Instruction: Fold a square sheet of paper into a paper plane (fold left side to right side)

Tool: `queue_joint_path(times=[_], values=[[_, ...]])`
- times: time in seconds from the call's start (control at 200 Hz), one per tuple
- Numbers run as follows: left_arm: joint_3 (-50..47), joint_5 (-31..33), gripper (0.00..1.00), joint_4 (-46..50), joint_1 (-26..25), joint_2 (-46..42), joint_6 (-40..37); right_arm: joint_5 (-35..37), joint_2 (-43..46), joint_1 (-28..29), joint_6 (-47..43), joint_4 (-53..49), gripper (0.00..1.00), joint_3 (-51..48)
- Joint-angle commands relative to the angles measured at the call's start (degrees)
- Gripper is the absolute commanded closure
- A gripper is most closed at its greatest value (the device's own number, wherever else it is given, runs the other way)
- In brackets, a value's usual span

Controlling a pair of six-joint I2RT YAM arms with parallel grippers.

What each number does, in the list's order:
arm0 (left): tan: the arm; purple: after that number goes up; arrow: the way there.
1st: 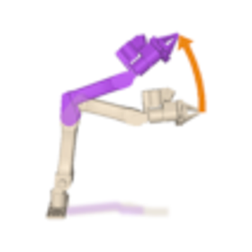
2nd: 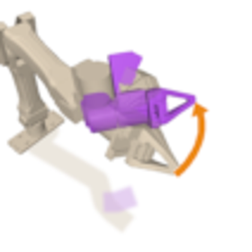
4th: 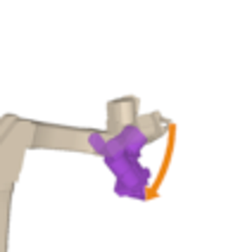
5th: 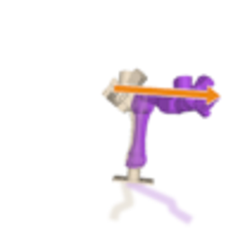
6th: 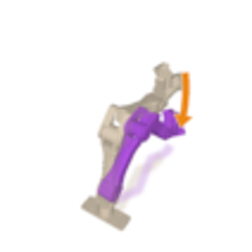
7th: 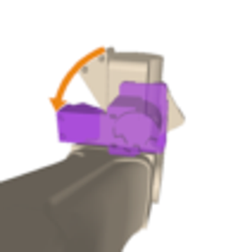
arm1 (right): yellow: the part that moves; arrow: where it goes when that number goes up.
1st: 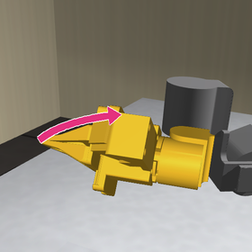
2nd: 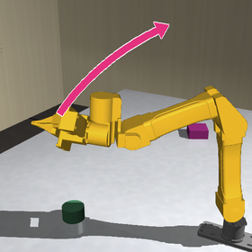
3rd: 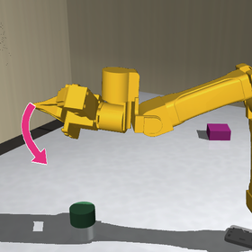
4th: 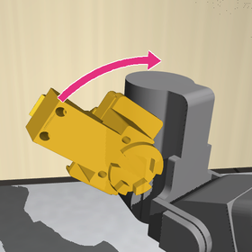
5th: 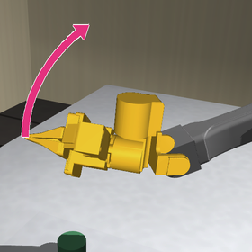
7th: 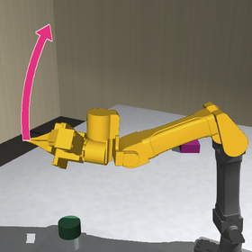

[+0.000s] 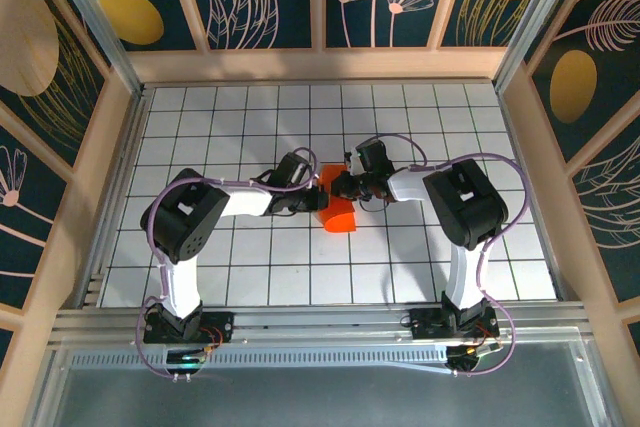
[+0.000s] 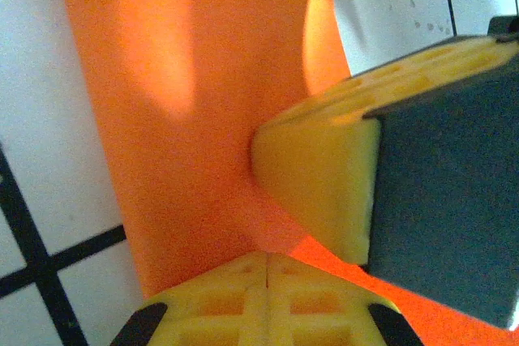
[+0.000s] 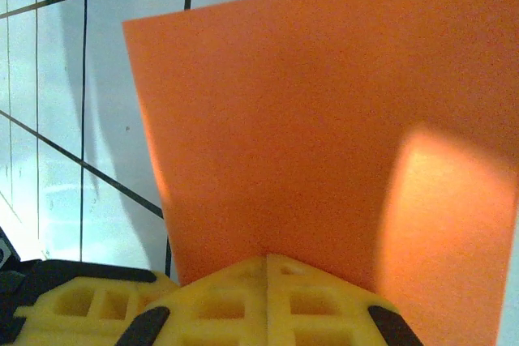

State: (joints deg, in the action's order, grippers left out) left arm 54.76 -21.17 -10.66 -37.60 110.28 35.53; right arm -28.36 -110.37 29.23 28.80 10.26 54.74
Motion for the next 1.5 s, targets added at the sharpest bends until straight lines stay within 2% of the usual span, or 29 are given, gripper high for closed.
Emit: queue_joint_path(times=[0.0, 0.335, 0.681, 1.101, 1.496], values=[[-4.5, -0.9, 1.0, 5.7, -1.6, -1.9, -0.7, 4.4, -2.2, -0.7, -1.5, -5.7, 1.0, -0.5], [-15.9, -1.8, 1.0, 1.6, -3.1, -9.1, 4.0, 4.9, -2.4, -0.9, -1.6, -5.9, 1.0, -0.7], [-9.3, -0.4, 1.0, 2.7, -0.9, -14.5, 6.1, 4.2, -1.2, -1.2, 0.0, -3.6, 1.0, -2.8], [-1.3, -7.0, 1.0, -0.4, -1.2, -2.7, 4.8, 4.0, -1.3, -1.0, 0.2, -3.3, 1.0, -3.3], [-2.3, -6.3, 1.0, 0.4, -2.9, -1.0, 3.9, 4.3, -1.5, -1.1, 0.4, -3.6, 1.0, -3.1]])
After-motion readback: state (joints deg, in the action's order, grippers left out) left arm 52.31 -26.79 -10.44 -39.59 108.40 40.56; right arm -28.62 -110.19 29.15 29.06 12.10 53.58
